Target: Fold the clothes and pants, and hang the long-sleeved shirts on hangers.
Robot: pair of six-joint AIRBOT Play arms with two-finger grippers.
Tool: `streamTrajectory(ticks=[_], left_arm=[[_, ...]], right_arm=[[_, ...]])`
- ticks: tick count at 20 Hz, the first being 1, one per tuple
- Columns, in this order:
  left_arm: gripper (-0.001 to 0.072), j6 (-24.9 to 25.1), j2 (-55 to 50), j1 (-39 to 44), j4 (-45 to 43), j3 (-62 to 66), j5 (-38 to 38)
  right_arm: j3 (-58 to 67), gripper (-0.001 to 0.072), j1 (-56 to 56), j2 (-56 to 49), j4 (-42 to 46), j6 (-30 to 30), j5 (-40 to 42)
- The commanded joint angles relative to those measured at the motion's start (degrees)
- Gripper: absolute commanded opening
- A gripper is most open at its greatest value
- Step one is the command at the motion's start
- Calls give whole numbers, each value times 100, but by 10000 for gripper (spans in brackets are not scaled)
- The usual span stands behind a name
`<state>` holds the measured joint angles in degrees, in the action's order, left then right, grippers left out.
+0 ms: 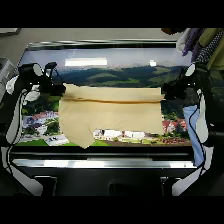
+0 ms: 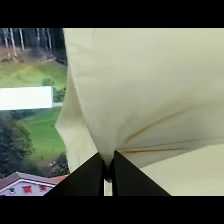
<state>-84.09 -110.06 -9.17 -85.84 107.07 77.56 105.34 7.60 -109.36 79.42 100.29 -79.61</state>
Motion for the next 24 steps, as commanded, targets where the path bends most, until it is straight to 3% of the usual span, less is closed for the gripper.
streamTrajectory(ticks=[1, 6, 7, 9, 10, 12, 15, 17, 21, 24], left_arm=[[18, 11, -181, -2, 96, 0, 507], [18, 9, -278, -2, 251, 0, 518], [18, 9, -282, -2, 251, 0, 518], [57, -131, -291, -4, 249, 0, 518], [175, -332, -289, -11, 249, 2, 529], [466, -573, -227, -37, 249, 2, 763], [472, -861, 52, -203, 262, -13, 1263], [472, -866, 599, -476, 505, -457, 1198], [471, -721, 2306, -1296, 997, -3158, 509], [467, -568, 3600, -1639, 1888, -5449, -402]], right_arm=[[0, 25, -7, -168, -125, 2, -417], [-2, 29, -7, -332, -376, 2, -476], [-2, 67, -7, -345, -426, 4, -476], [0, 262, -4, -350, -509, 0, -621], [0, 360, -4, -350, -557, -81, -767], [0, 381, 2, -328, -601, -610, -1327], [-2, 386, 267, 20, -590, -852, -1578], [-157, 386, 649, 455, -595, -990, -1401], [-1700, 386, 1432, 1556, -999, -1163, -898], [-3036, 377, 1534, 2282, -1263, -1250, -339]])
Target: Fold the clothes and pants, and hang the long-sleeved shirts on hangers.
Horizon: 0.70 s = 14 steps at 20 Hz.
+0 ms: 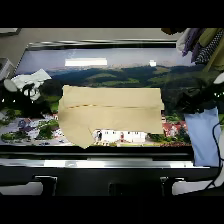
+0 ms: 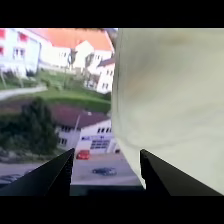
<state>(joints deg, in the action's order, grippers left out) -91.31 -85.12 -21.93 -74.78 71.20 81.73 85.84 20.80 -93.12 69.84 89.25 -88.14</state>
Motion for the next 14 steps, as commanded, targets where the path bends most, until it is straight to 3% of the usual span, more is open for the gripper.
streamTrajectory(ticks=[1, 6, 13, 14], left_arm=[[466, 382, 1434, -387, 1158, -2437, -1134], [462, 1165, 1952, -302, 2389, -4009, -1873], [443, 1073, 1947, 461, 2747, -4229, -2889], [347, 1027, 1932, 544, 2747, -4229, -2977]], right_arm=[[-1436, 378, 216, 841, -509, -170, 673], [-2028, 378, 214, 1202, -990, -313, 774], [-2028, 378, 216, 1261, -1174, -317, 514], [-2028, 378, 216, 1261, -1180, -323, 494]])
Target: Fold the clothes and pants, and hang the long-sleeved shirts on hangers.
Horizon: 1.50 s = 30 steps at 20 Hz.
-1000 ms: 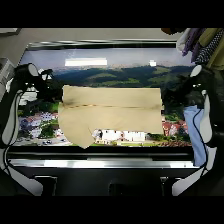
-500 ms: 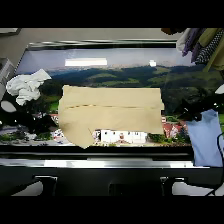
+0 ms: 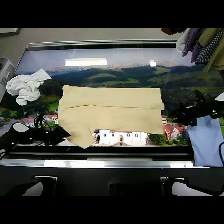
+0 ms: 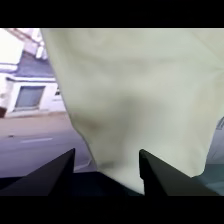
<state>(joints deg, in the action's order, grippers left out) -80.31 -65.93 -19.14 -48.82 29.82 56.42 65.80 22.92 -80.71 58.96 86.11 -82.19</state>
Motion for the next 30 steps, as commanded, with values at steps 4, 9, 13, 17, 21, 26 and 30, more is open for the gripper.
streamTrajectory(ticks=[4, 9, 13, 17, 21, 26, 30], left_arm=[[18, -66, -127, 315, 254, -87, -442], [18, -63, -116, 315, 234, -61, -378], [18, -63, -116, 315, 236, -61, -378], [18, -66, -116, 315, 236, -61, -382], [18, -63, -116, 315, 236, -61, -380], [17, -70, 85, 251, 4, 157, 114], [16, -892, 881, -179, -863, 577, 1311]], right_arm=[[-22, 488, 199, 72, -129, -258, 33], [-407, 489, 452, -111, -68, -372, 225], [-1012, 492, 70, -466, -149, -560, 675], [-1185, 492, -503, -562, -125, -629, 1270], [-1185, 469, -828, -774, 66, -400, 1320], [-1182, 25, -841, -396, 66, -378, 1156], [-1182, 25, -841, 597, 820, 72, 481]])
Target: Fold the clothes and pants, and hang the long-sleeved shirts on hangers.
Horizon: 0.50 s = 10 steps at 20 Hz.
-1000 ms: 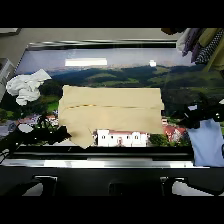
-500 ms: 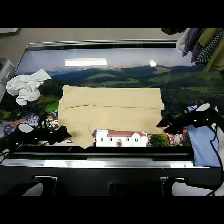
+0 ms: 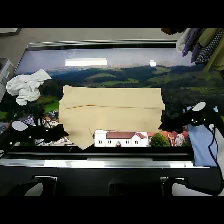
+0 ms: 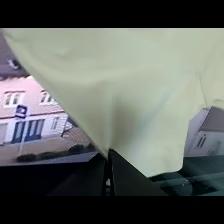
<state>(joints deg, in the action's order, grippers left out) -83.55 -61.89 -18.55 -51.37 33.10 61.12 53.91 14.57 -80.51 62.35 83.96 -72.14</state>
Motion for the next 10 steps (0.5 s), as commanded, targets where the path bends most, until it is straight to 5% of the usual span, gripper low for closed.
streamTrajectory(ticks=[1, 4, 10], left_arm=[[16, -750, 769, -310, -824, 339, 1174], [16, -859, 1676, -315, -1231, 566, 1921], [16, -780, 1506, -315, -769, 957, 1158]], right_arm=[[7, 25, -7, 870, 772, 455, -835], [7, 25, -9, 1696, 1054, 706, -1381], [15, 25, -20, 1882, 133, 393, -205]])
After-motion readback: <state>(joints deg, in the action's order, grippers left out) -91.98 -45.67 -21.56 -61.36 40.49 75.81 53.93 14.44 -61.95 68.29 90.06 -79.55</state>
